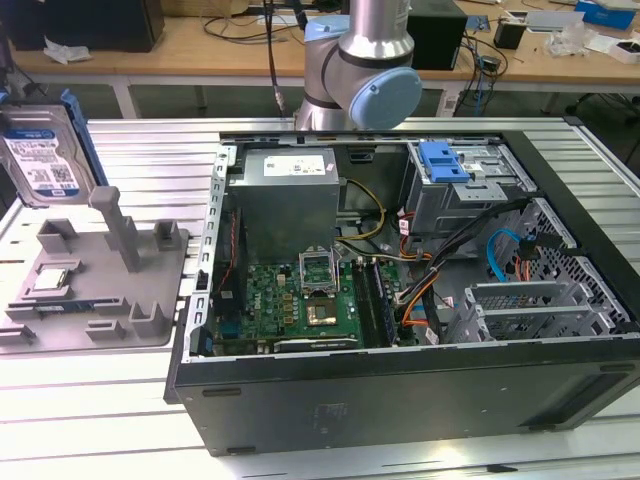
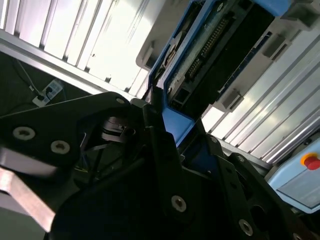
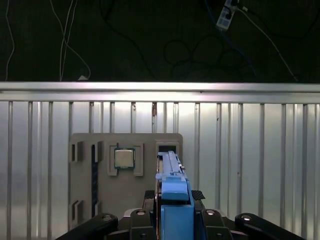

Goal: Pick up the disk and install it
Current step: 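Pick up the disk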

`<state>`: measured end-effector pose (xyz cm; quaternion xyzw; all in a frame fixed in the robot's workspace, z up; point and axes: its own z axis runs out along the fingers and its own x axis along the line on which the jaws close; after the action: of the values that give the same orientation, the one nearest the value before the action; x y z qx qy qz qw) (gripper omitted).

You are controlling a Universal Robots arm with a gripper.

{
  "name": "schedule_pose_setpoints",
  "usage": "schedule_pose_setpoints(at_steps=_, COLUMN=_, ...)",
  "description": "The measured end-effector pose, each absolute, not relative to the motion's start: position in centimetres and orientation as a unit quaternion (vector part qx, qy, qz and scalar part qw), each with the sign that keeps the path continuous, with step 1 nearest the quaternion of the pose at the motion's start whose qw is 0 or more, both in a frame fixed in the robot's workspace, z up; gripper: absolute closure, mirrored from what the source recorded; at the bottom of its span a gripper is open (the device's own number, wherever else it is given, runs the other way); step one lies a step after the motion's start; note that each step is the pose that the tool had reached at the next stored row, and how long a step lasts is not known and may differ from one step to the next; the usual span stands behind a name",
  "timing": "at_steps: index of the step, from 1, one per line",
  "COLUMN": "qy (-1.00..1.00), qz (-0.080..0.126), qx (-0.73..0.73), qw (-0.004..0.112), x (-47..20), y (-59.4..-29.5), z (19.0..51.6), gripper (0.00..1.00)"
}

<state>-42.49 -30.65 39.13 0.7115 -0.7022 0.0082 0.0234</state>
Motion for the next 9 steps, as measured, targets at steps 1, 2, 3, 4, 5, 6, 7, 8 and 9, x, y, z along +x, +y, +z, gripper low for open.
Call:
schedule_pose_setpoints(at_steps=1, qy=-0.702, qz=0.008, qx=0.711, qw=0.023, x=-42.5, y=-30.7, z=39.4, gripper=0.63)
schedule_pose_setpoints(at_steps=2, qy=-0.702, qz=0.008, qx=0.711, qw=0.023, x=-42.5, y=-30.7, z=39.7, gripper=0.63)
schedule_pose_setpoints(at_steps=3, qy=-0.702, qz=0.008, qx=0.711, qw=0.023, x=-42.5, y=-30.7, z=40.0, gripper=0.63)
schedule_pose_setpoints(at_steps=4, qy=-0.702, qz=0.008, qx=0.711, qw=0.023, x=-42.5, y=-30.7, z=40.4, gripper=0.63)
schedule_pose_setpoints(at_steps=5, qy=-0.702, qz=0.008, qx=0.711, qw=0.023, x=-42.5, y=-30.7, z=40.9, gripper=0.63)
schedule_pose_setpoints(at_steps=6, qy=-0.702, qz=0.008, qx=0.711, qw=0.023, x=-42.5, y=-30.7, z=41.4, gripper=0.63)
schedule_pose_setpoints(at_steps=7, qy=-0.702, qz=0.008, qx=0.711, qw=0.023, x=-42.5, y=-30.7, z=41.9, gripper=0.63)
schedule_pose_setpoints(at_steps=8, qy=-0.702, qz=0.008, qx=0.711, qw=0.023, x=-42.5, y=-30.7, z=42.3, gripper=0.63)
schedule_pose_setpoints(at_steps=9, qy=-0.702, qz=0.008, qx=0.711, qw=0.023, x=-42.5, y=-30.7, z=42.8, gripper=0.63)
